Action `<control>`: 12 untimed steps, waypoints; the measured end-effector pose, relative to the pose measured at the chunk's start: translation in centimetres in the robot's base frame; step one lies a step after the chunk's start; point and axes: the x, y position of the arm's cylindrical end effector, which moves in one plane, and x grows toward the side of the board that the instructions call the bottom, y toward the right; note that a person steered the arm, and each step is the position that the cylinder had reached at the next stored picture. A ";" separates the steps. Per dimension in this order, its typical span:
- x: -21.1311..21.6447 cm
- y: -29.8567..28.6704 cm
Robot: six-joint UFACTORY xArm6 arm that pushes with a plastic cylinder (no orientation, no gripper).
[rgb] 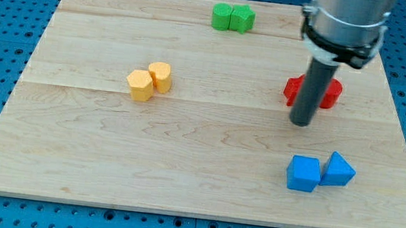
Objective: Separate the blue cube from the blue triangle
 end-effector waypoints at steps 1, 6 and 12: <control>0.0 2.0; 10.4 -2.7; 9.5 -19.2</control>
